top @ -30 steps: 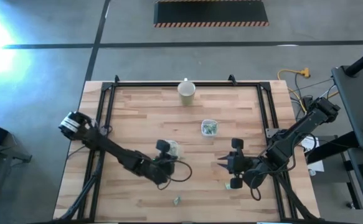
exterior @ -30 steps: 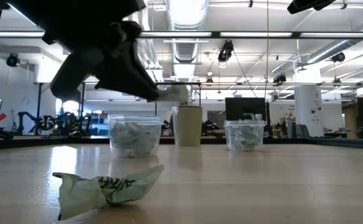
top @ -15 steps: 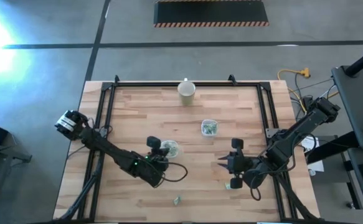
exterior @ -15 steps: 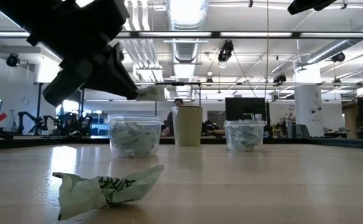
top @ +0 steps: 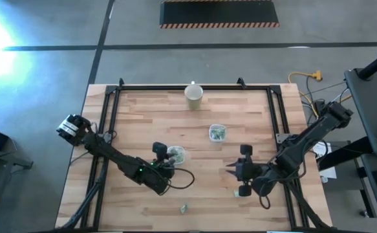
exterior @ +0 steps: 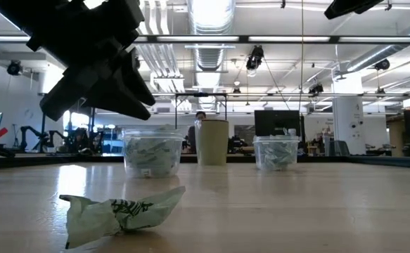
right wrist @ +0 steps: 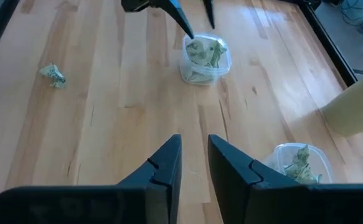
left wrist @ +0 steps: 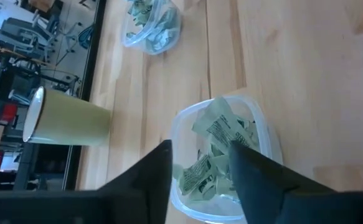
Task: Pick and place Stevia / Truvia into bins
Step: Put the right green stevia packet into the right transparent container
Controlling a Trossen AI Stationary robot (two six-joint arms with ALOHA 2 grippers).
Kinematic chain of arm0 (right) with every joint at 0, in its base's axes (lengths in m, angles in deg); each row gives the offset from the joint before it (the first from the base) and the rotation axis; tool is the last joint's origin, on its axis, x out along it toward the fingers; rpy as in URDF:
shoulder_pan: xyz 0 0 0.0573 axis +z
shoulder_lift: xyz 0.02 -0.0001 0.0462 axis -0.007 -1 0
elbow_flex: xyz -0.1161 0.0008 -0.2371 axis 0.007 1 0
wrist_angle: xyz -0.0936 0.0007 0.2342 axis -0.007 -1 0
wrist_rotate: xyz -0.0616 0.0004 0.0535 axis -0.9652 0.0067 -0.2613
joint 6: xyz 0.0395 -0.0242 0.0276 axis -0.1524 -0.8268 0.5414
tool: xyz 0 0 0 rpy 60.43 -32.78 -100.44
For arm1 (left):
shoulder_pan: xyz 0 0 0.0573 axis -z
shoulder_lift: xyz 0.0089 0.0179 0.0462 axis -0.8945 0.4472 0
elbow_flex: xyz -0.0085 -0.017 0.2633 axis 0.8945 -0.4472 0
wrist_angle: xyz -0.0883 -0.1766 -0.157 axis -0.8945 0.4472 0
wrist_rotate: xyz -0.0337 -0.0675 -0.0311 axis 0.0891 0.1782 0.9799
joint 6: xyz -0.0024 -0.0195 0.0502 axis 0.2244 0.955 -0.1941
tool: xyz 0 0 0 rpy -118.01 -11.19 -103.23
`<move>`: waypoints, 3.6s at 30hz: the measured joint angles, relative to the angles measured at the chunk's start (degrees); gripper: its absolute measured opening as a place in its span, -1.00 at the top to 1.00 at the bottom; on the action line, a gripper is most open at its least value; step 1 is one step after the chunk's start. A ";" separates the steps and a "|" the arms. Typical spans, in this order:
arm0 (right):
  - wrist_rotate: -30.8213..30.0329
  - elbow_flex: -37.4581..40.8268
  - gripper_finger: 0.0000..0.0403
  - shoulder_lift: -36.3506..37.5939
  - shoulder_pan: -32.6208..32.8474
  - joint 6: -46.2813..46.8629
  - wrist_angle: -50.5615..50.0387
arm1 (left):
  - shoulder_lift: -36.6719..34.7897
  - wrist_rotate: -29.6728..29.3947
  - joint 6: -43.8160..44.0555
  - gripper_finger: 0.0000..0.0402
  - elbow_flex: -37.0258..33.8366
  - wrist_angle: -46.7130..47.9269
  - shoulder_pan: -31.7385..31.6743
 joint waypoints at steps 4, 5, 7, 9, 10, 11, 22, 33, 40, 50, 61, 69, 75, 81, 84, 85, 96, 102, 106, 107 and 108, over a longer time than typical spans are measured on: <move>7.28 0.32 0.61 -3.11 -0.02 1.16 1.32 | -0.05 0.01 0.00 0.18 0.01 0.00 0.01; 10.65 0.39 0.60 -4.28 0.00 2.30 1.48 | -0.15 0.01 0.00 0.16 0.02 0.05 0.02; 16.83 0.44 0.58 -6.90 0.03 5.41 2.12 | -0.30 -0.01 -0.01 0.14 0.02 -0.02 0.02; 21.57 0.44 0.56 -9.43 0.31 9.14 2.59 | -0.38 -0.01 -0.06 0.14 0.02 -0.03 0.02; 23.11 0.44 0.56 -10.92 0.66 11.17 2.57 | -0.42 -0.01 -0.04 0.14 0.02 -0.02 0.02; 24.29 0.44 0.55 -12.35 0.91 13.11 2.59 | -0.42 -0.01 -0.04 0.13 0.02 -0.02 0.02; 26.08 0.46 0.59 -20.45 6.49 31.03 -0.10 | -0.63 0.87 -0.04 0.13 0.04 -0.02 0.07; 23.34 0.44 0.60 -21.03 8.53 39.95 -4.46 | -0.66 0.98 -0.04 0.13 0.04 -0.02 0.06; 23.95 0.44 0.61 -22.91 9.01 39.97 -4.02 | -0.66 1.06 -0.04 0.13 0.07 0.00 0.04; 23.52 0.40 0.57 -23.08 10.16 39.92 -2.79 | -0.66 1.06 -0.04 0.13 0.07 -0.02 0.00; 23.54 0.40 0.61 -25.45 10.15 40.51 -3.39 | -0.66 1.08 -0.04 0.13 0.07 -0.06 0.00; 23.19 0.49 0.64 -26.31 10.16 40.06 -3.38 | -0.66 1.20 -0.04 0.13 0.07 -0.06 0.02; 23.03 0.35 0.85 -27.68 10.17 38.80 -3.43 | -0.66 1.28 -0.04 0.13 0.07 -0.07 0.02; 21.60 0.38 0.96 -27.42 10.20 35.38 -3.73 | -0.66 1.28 -0.04 0.13 0.07 -0.07 0.02; 19.31 -0.77 0.96 -27.56 10.25 31.82 -5.33 | -0.66 1.28 -0.13 0.13 0.07 -0.07 0.02; 18.20 -1.36 0.96 -27.76 10.19 30.69 -6.48 | -0.66 1.28 -0.13 0.13 0.07 -0.07 0.02; 4.90 -8.40 0.96 -27.57 10.05 25.23 -17.38 | -0.66 1.28 -0.17 0.13 0.07 -0.05 0.07; -10.56 -10.39 0.96 -27.54 9.05 17.27 -21.36 | -0.66 1.28 -0.19 0.13 0.07 -0.05 0.05; -21.25 -11.79 0.96 -27.50 6.07 16.50 -26.40 | -0.66 1.27 -0.20 0.13 0.07 -0.04 0.04; -22.79 -12.12 0.96 -27.50 5.07 16.63 -27.92 | -0.66 1.26 -0.20 0.13 0.07 -0.04 0.04; -24.07 -12.44 0.96 -27.50 3.94 16.67 -28.98 | -0.66 1.26 -0.20 0.13 0.07 -0.04 0.04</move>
